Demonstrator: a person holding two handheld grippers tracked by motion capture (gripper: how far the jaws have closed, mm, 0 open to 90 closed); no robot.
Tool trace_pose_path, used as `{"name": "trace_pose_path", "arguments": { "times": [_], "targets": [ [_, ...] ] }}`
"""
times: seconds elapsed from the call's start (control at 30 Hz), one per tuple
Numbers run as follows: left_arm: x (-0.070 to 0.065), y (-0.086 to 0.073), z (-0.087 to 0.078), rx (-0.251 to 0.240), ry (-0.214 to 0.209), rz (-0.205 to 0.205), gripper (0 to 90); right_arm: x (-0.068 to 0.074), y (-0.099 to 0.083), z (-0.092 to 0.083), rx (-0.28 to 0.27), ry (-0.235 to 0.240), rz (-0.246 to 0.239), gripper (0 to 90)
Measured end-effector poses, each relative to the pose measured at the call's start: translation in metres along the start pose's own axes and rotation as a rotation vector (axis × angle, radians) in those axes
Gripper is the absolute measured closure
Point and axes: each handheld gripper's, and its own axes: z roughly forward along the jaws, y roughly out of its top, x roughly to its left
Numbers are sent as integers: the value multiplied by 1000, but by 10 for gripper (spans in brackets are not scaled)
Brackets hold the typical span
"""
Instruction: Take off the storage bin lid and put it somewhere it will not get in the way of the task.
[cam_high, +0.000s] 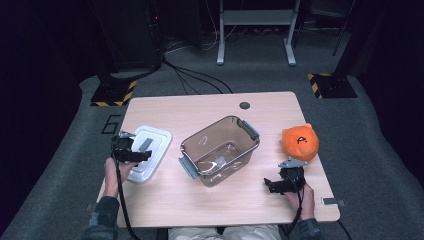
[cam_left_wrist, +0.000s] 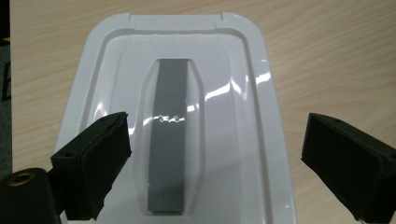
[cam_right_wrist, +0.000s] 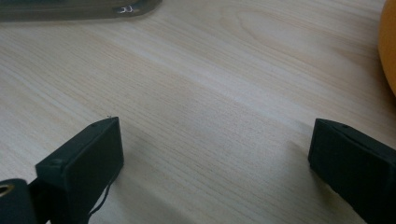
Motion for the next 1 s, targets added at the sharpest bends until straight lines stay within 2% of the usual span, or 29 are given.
{"name": "trace_pose_path", "arguments": {
  "times": [0.1,0.2,0.43,0.47,0.53,0.6,0.67,0.8,0.87,1.0],
  "targets": [
    [-9,-4,-5,-8,-5,24,44,0,0,0,0,0,0,24],
    [-19,-10,-8,4,-8,55,25,0,0,0,0,1,0,24],
    [-39,-27,-11,8,-30,100,9,0,0,0,1,-1,0,25],
    [-43,-30,-11,8,-33,99,4,0,0,0,-1,-1,0,24],
    [-54,-38,-10,8,-39,126,2,0,0,0,-1,0,0,25],
    [-58,-41,-9,4,-41,128,1,0,0,0,0,0,0,25],
    [-65,-47,-7,3,-63,147,1,0,0,0,0,0,-1,25],
    [-79,-55,-4,16,-79,200,2,0,0,0,0,1,0,25],
    [-89,-61,0,11,-102,217,1,0,0,0,0,0,0,25],
    [-100,-67,4,24,-114,244,1,0,0,0,0,0,-1,25]
  ]
}}
